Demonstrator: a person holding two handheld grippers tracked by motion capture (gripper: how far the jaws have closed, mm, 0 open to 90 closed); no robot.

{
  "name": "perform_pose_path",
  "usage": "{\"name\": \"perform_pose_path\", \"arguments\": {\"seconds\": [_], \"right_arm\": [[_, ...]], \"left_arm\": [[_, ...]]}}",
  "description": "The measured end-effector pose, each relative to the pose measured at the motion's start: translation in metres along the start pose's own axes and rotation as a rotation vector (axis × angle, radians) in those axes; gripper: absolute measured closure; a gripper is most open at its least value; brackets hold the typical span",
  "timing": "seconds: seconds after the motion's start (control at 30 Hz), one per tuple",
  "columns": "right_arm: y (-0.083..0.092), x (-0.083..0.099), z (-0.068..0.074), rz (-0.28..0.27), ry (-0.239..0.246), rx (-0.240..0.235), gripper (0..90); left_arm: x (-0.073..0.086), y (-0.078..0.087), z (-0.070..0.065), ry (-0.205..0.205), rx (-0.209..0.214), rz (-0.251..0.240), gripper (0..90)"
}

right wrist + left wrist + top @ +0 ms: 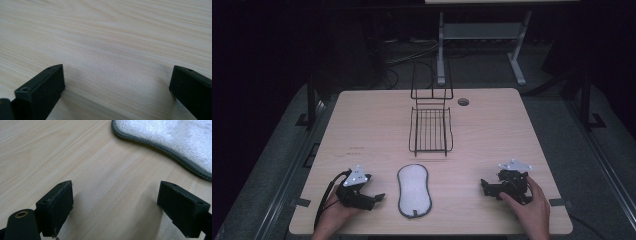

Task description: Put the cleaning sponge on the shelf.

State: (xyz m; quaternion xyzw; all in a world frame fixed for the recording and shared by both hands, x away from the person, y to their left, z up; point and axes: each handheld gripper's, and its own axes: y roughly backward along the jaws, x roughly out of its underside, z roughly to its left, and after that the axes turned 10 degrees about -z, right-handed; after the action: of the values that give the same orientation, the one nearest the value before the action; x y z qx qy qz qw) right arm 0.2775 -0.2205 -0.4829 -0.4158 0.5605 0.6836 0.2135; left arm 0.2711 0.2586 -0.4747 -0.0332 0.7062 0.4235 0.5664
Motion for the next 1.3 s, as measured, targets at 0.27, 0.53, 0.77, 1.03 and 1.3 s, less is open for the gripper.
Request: {"name": "perform_pose_path", "arguments": {"seconds": [0.27, 0.53, 0.77, 1.03, 1.3], "right_arm": [[0.0, 0.0, 0.0, 0.0, 0.001, -0.001, 0.0], [0.0, 0.0, 0.0, 0.0, -0.004, 0.0, 0.0], [0.0, 0.0, 0.0, 0.0, -0.003, 0.0, 0.0], [0.0, 0.0, 0.0, 0.0, -0.003, 0.0, 0.0], [0.0, 0.0, 0.0, 0.001, -0.003, 0.0, 0.0]], "left_arm": [[-0.002, 0.0, 0.002, 0.011, 0.011, 0.014, 13.3], [-0.007, 0.0, 0.004, 0.012, 0.014, 0.03, 13.8], [-0.02, 0.001, 0.005, 0.028, 0.046, 0.014, 24.7], [-0.039, -0.003, 0.003, 0.009, 0.118, -0.007, 58.4], [-0.059, -0.017, 0.003, 0.009, 0.189, 0.008, 89.5]]}}
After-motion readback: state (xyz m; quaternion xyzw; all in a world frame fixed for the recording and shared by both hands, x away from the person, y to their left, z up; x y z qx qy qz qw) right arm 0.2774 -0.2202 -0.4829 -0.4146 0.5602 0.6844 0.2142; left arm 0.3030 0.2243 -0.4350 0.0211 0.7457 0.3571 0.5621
